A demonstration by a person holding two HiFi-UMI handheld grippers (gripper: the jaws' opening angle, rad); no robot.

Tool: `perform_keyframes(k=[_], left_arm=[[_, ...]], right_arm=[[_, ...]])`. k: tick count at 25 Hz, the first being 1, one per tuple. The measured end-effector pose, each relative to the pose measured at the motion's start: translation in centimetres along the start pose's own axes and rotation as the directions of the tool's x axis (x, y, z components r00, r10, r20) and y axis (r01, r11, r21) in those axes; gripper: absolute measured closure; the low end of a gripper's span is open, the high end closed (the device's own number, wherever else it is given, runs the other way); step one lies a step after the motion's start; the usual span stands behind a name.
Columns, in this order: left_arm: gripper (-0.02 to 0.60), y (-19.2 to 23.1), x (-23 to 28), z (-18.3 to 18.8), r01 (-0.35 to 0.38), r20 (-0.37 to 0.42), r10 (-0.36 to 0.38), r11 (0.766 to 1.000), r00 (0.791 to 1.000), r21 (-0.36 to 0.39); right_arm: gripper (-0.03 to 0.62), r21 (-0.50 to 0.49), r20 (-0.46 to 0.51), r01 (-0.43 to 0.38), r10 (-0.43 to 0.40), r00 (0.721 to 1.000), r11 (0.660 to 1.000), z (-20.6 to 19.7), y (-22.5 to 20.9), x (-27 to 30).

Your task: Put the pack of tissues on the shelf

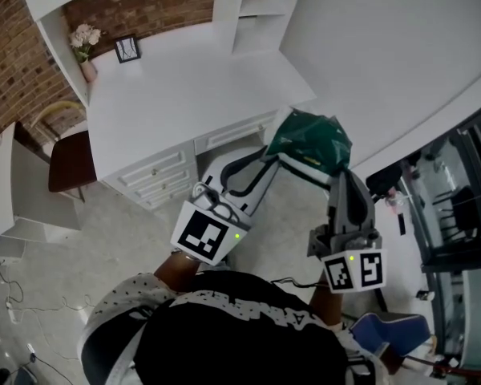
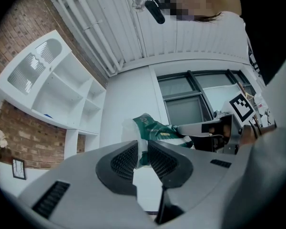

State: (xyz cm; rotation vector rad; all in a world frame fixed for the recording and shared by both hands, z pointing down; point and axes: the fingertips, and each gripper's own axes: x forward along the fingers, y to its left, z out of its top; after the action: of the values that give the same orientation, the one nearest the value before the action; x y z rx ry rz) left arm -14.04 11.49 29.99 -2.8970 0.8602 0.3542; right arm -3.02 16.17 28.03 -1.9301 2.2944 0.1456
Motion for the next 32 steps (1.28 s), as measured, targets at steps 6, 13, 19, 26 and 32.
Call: perform_keyframes(k=[6,13,19,26,32], left_arm=[[0.488,1.2,-0.6,0.1,-0.007,0.006,0.007,1.000,1.000,-0.006],[0.488,1.2,0.5,-0.5,-0.007,-0.016,0.007,1.000,1.000,0.005],[0.488,2.7,1.4,-0.4,-0.068,-0.019,0.069,0.996,0.997,0.054],[0.488,5.9,2.9,-0.5,-0.176,-0.028,0.180,0.978,0.983,0.115],[0.488,7.6,5.8,-0.9,-0.234,-0.031,0.241,0.962,0.970,0.144]], right_arm=[[0.562,-0.008,-0.001,-0.008,0.008,1.000,1.000,-0.1,0.9,1.0],[0.562,0.006,0.004,-0.007,0.007,1.000,1.000,-0.3,-0.3,1.6],[0.562,0.034,0.033,-0.075,0.074,0.997,0.997,-0.5,-1.0,4.0],[0.562,0.077,0.066,-0.196,0.191,0.979,0.978,-1.1,-1.6,8.8],[0.562,0.101,0.085,-0.258,0.250,0.964,0.961,-1.3,-3.8,12.3]])
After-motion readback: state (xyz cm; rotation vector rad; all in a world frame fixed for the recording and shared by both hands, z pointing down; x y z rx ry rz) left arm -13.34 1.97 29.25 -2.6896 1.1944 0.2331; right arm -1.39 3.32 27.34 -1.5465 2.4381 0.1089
